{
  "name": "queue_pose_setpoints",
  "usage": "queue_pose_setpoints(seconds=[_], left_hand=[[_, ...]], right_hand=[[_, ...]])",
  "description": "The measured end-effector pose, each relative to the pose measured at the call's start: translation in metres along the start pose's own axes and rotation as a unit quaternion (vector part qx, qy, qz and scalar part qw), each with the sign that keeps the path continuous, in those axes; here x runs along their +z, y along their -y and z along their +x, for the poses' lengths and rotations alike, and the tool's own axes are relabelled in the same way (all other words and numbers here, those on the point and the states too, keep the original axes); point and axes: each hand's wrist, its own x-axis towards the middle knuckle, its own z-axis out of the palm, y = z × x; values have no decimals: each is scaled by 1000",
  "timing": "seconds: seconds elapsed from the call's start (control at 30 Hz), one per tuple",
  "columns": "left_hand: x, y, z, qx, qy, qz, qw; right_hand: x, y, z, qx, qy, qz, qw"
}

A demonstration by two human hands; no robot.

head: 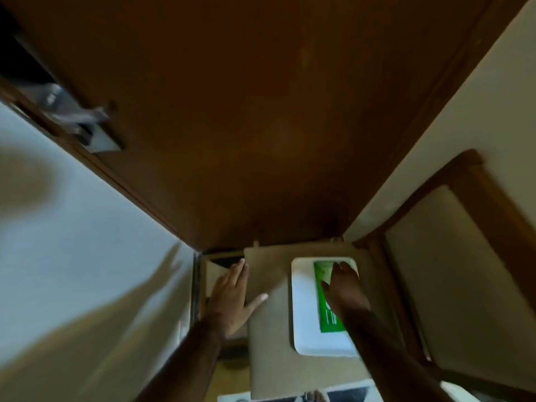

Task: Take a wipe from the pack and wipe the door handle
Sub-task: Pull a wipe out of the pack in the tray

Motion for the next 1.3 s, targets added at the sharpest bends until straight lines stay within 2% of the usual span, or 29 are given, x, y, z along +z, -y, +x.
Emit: queue_pose_setpoints(seconds=[0.1, 0.2, 0.37, 0.53, 0.6, 0.73, 0.83, 0.93, 1.0, 1.07, 1.13, 1.2, 1.3], left_hand=[[72, 2, 25, 4, 58, 13, 998], [124, -2, 48, 0, 67, 11, 998], [202, 5, 92, 26, 42, 73, 996], [246, 15, 97, 25, -15, 101, 994], [253, 18, 97, 29, -29, 111, 993], [255, 20, 99, 32, -23, 108, 993], [243, 15, 98, 32, -7, 81, 996], [216, -4, 99, 2, -68, -64, 996], [202, -28, 102, 36, -136, -109, 984], [198, -58, 109, 124, -170, -90, 973], [201, -90, 120, 205, -165, -66, 963], [206, -117, 132, 252, -146, -33, 956], [214, -140, 144, 243, -93, 35, 965]], right_hand=[[59, -23, 26, 75, 19, 17, 997], [95, -32, 42, 96, -7, 37, 995], [149, -38, 65, 84, -50, -44, 994], [161, -35, 74, 59, -124, -137, 981], [159, -29, 76, 67, -78, -146, 984], [160, -32, 83, 25, -78, -210, 974], [151, -39, 82, 15, -91, -89, 992], [141, -72, 75, 60, -148, 128, 979], [138, -96, 68, 99, -132, 310, 937], [139, -110, 62, 146, -133, 470, 860], [145, -119, 58, 171, -147, 532, 816], [149, -123, 58, 175, -150, 561, 795], [149, -123, 57, 169, -148, 586, 778]])
